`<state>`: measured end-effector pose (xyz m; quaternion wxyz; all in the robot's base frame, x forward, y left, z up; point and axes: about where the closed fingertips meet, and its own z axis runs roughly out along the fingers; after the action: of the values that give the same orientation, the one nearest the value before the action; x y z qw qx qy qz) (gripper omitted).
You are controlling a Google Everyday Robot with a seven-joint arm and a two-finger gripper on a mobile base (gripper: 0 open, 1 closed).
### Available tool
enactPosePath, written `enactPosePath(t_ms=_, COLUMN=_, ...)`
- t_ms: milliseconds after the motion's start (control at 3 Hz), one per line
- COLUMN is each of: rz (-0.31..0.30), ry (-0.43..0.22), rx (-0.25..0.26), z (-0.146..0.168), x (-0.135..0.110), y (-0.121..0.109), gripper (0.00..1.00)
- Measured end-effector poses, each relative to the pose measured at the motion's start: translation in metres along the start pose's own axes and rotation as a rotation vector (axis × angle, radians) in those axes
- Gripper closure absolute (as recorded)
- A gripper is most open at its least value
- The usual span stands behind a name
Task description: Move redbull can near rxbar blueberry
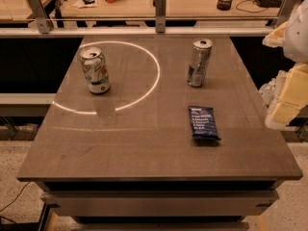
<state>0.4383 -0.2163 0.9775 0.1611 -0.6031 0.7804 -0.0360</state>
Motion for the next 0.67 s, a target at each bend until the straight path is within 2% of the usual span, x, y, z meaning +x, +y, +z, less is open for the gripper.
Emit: enactPosePath(t_ms=667, rz=0.018, ry=-0.005, rx=0.016, z=-0.0004, x=-0.0008, y=-0.0033, gripper=0.00)
